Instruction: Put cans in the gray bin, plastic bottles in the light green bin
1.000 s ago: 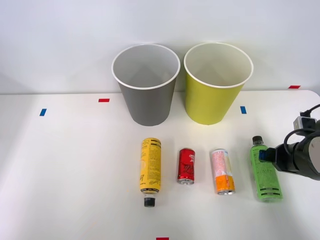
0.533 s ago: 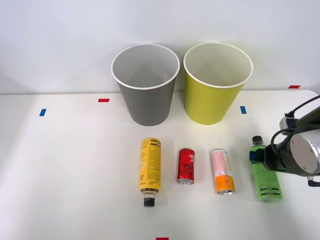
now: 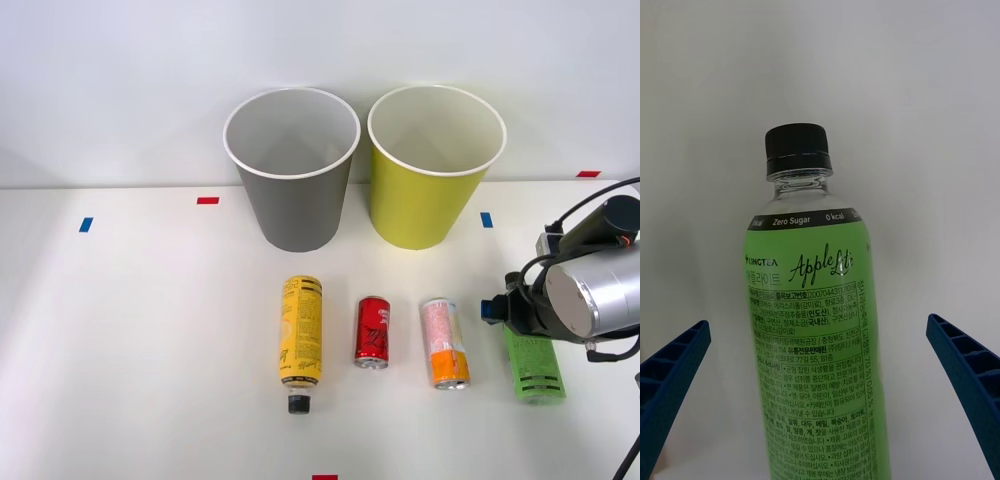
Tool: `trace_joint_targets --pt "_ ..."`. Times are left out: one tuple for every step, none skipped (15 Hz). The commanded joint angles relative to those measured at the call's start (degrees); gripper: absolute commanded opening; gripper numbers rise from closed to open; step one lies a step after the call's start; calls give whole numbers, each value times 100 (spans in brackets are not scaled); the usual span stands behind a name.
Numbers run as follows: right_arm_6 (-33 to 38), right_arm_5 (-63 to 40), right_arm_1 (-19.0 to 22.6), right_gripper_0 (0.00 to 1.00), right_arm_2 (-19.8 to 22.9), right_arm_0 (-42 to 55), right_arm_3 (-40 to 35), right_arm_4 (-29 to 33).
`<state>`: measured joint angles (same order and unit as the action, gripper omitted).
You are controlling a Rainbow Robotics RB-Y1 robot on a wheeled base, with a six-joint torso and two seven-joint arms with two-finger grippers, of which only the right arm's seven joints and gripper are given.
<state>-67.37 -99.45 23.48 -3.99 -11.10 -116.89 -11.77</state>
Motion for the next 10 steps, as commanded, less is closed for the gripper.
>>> trace_joint_targets --pt "75 154 -10 100 -129 -86 166 123" --pt "102 163 -18 100 -155 -130 219 175" --pt "110 189 -18 100 -155 -147 272 184" --pt "119 216 -18 100 -164 -174 333 202" --pt "137 224 -27 100 -216 -191 386 281" --pt "154 233 -45 100 -243 -200 448 342" --pt "172 233 -62 100 -278 -226 544 430" --pt "181 260 -71 100 -348 -261 641 527" --pt "207 321 -71 100 -410 -279 747 615" --pt "225 374 -89 100 -471 -279 817 685"
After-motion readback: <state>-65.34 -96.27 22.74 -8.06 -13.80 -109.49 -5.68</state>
